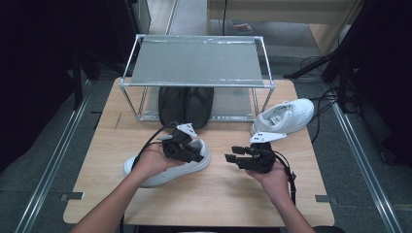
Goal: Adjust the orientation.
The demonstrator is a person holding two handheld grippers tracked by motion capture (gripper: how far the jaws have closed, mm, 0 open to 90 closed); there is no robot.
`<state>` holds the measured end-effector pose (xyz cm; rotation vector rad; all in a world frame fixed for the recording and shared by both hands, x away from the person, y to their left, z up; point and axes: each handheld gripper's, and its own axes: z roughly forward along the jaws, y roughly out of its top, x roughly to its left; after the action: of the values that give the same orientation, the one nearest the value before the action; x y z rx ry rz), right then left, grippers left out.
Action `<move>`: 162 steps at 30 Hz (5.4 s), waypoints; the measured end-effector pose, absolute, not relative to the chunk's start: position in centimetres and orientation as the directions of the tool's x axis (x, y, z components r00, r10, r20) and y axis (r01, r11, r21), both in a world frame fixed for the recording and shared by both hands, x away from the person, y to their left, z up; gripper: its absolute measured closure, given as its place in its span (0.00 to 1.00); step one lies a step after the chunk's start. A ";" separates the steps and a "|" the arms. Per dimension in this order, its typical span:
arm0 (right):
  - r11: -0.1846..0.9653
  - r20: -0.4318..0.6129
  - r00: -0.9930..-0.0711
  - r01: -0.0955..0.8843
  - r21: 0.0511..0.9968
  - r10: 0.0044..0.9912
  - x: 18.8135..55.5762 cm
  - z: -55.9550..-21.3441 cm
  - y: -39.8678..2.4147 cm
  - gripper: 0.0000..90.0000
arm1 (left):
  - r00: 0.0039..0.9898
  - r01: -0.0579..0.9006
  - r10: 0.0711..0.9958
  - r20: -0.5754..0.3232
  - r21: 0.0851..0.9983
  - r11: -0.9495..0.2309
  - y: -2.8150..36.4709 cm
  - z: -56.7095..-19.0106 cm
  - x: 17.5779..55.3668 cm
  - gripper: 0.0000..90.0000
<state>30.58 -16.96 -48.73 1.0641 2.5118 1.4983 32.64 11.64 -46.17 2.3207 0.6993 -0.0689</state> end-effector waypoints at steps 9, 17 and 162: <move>0.319 0.289 -0.786 0.514 0.796 0.547 30.9 -48.4 -16.2 0.72 | 0.822 0.518 0.526 -0.219 0.671 -0.530 15.2 -43.7 30.9 0.70; 0.352 0.263 -0.795 0.503 0.789 0.546 32.1 -47.8 -14.5 0.97 | 0.753 0.585 0.596 -0.280 0.699 -0.411 19.6 -43.6 28.5 0.92; 0.424 0.352 -0.812 0.553 0.717 0.465 26.2 -50.2 -10.3 1.00 | 0.625 0.709 0.694 -0.358 0.633 -0.312 20.1 -50.3 30.4 1.00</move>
<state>26.17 -10.34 -50.25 0.9809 2.7341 1.4387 30.44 20.12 -50.31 2.0528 1.0977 -0.0233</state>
